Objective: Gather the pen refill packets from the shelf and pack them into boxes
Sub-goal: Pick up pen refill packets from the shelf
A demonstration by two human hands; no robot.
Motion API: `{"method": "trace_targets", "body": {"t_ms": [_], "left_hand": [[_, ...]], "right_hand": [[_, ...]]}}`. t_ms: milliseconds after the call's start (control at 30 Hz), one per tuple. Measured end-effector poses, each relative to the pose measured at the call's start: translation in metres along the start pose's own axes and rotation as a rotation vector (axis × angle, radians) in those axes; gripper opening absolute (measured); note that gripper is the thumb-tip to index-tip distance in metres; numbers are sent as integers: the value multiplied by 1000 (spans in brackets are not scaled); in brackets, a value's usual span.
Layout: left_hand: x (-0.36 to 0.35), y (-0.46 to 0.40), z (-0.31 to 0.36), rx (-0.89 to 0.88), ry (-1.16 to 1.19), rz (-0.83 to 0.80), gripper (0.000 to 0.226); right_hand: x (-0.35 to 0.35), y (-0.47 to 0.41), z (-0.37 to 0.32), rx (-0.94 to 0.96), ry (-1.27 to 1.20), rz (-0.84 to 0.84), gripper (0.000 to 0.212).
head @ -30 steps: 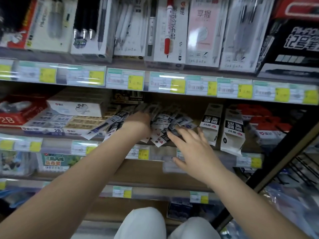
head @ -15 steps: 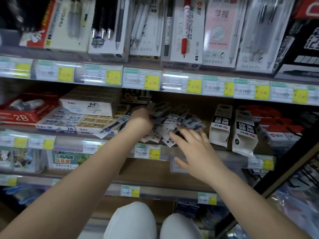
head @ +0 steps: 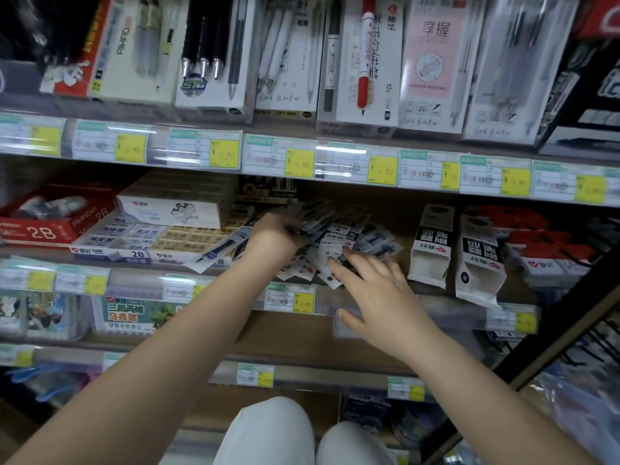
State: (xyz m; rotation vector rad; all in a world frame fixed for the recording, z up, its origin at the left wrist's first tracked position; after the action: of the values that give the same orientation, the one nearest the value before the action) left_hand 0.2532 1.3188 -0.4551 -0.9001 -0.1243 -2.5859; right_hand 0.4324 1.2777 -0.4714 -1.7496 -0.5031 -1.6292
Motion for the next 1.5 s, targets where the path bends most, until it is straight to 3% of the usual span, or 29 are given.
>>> {"method": "trace_targets", "body": {"t_ms": [467,833,1500], "left_hand": [[-6,-3,1,1,-215,-41,39],[2,4,0,-14,-36,11,41],[15,11,-15,-58,185,155,22]], "right_hand": [[-2,-6,2,-8,8,-13,68],[2,-7,2,-6,21,4,69],[2,-1,3,-26,36,-16,71]]}}
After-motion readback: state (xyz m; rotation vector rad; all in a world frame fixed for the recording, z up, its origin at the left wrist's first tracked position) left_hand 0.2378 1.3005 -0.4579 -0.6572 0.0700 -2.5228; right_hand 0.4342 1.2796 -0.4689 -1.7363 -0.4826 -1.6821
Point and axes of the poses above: each hand's wrist, its own y-axis away from the middle knuckle, its own x-axis out of the back of the hand, z = x × y, the point moved 4 cm from there along -y, towards the middle knuckle, and after that the axes turned 2 degrees about x, right-handed, at the moved point
